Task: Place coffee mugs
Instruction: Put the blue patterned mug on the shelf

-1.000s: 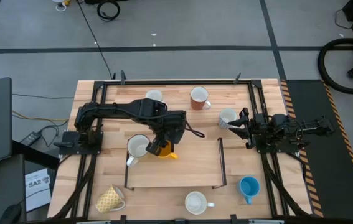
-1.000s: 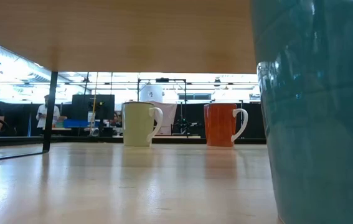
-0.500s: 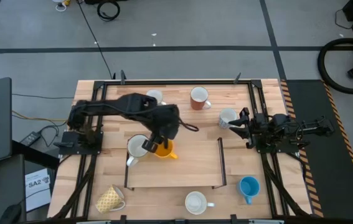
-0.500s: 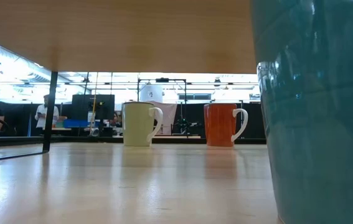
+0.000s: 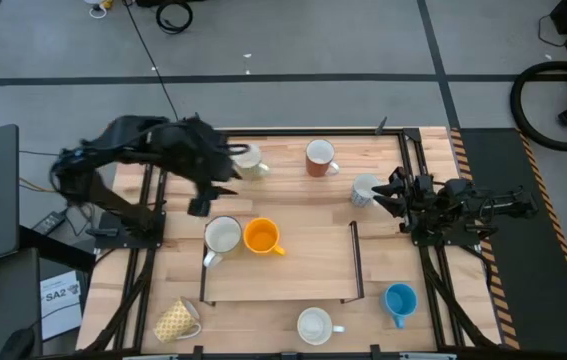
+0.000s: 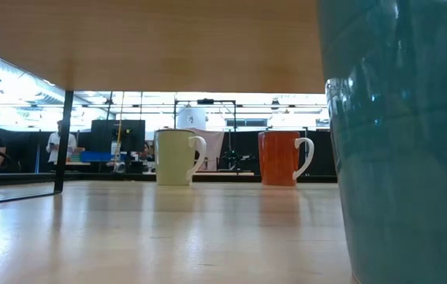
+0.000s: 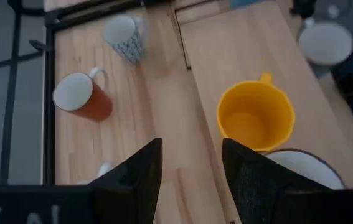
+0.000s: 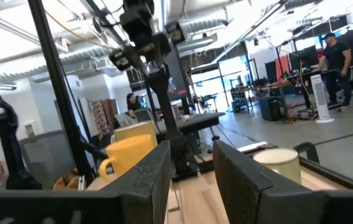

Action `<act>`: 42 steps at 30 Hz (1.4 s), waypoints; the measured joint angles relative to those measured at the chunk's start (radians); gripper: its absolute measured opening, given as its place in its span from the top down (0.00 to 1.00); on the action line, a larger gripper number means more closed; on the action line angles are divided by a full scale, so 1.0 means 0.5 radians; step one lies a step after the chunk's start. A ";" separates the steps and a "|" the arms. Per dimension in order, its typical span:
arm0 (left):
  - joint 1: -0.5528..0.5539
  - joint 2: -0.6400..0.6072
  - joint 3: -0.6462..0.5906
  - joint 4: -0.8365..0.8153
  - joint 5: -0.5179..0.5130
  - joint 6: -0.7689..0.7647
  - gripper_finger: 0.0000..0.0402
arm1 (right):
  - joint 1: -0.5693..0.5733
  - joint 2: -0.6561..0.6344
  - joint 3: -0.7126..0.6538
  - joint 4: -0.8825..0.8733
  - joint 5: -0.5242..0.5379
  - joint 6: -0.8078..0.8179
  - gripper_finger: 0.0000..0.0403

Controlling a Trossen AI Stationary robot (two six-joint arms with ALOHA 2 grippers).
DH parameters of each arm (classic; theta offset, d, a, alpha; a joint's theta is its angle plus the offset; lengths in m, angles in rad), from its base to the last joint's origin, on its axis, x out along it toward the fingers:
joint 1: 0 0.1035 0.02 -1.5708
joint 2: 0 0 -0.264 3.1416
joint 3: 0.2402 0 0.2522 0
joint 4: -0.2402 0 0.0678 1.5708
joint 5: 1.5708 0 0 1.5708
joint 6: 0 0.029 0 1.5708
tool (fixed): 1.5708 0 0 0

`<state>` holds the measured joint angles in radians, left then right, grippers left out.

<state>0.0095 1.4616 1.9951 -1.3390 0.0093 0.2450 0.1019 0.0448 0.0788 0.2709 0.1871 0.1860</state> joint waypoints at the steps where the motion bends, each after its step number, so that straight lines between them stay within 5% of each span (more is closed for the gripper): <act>1: 0.000 -0.088 -0.123 0.051 0.010 -0.020 0.57 | 0.000 0.028 0.032 0.005 0.000 -0.009 0.68; 10: 0.000 -1.028 -1.455 0.891 -0.068 -0.229 0.57 | -0.002 0.372 0.476 -0.441 0.232 -0.003 0.68; 17: 0.000 -1.548 -1.994 1.169 -0.237 -0.380 0.57 | -0.061 0.814 1.028 -1.047 0.383 0.011 0.68; 29: 0.000 -1.890 -2.342 1.241 -0.242 -0.468 0.57 | -0.541 1.489 1.766 -1.937 0.205 -0.002 0.68; 42: 0.000 -1.878 -2.343 1.236 -0.242 -0.468 0.57 | -1.149 1.874 1.910 -2.531 -0.242 -0.488 0.68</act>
<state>0.0093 0.5228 0.8238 -0.7207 -0.1116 0.0113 -0.4728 0.9820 1.0340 -0.9947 0.0663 -0.0580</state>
